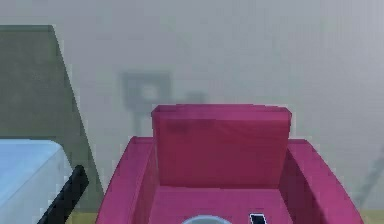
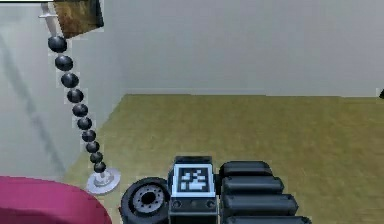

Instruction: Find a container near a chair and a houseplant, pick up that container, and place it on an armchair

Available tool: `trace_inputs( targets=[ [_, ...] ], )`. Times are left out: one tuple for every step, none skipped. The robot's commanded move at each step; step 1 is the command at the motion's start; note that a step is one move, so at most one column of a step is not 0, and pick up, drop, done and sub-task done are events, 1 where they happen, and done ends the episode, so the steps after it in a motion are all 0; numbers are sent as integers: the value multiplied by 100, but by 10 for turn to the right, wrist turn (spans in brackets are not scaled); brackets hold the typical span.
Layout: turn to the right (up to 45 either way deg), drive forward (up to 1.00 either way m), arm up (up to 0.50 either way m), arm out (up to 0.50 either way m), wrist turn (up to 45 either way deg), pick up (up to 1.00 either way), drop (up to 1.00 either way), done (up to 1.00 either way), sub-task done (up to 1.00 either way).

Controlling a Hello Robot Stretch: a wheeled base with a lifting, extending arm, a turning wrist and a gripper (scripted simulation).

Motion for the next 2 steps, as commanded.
trace_inputs(
  targets=[
    [0, 10, 0, 0, 0, 0, 0, 0, 0],
    [-450, 0, 0, 0, 0, 0, 0, 0, 0]
  ],
)
